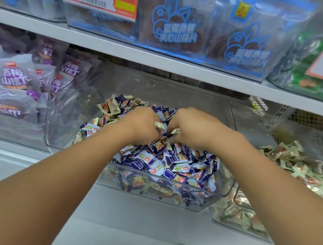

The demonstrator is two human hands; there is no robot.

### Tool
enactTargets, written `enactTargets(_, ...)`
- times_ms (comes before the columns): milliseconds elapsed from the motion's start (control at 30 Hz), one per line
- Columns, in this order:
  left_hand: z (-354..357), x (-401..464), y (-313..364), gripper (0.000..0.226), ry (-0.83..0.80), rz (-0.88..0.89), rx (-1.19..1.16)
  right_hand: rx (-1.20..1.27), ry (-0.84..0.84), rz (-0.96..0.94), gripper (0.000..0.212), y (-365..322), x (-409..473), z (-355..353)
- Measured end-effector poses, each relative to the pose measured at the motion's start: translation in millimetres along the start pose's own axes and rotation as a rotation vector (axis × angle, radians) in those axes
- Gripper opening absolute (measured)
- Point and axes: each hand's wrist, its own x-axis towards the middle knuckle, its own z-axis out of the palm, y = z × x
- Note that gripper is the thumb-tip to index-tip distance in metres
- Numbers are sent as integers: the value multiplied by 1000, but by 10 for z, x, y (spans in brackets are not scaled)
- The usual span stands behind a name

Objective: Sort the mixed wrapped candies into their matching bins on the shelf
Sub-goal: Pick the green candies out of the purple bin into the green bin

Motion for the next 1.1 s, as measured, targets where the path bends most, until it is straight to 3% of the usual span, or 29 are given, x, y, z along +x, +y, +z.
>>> enactTargets(133,-82,9,-41,24,65,-80,-39,-40,-30,10,28,-98,196,185)
enactTargets(333,-86,-60,-115,29,54,-39,-67,-33,32,44,3,17,246,174)
enactTargets(567,-120,-68,-188,32,-7,-61,-119,97,54,38,12,134,170,89)
enactTargets(700,-145,-104,-117,46,-58,-35,-148,-19,-59,68,23,69,155,60)
enactTargets(833,-84,-170,-32,49,-124,-10,-73,-143,46,58,6,62,189,78)
enactTargets(900,-71,-177,-39,56,-128,-13,-50,-28,57,59,4,120,192,46)
enactTargets(1000,-117,-139,-135,32,-82,4,-115,228,108,67,6,188,77,-102)
enactTargets(1100,-106,-87,-206,21,-1,55,-170,428,142,87,9,197,-119,-179)
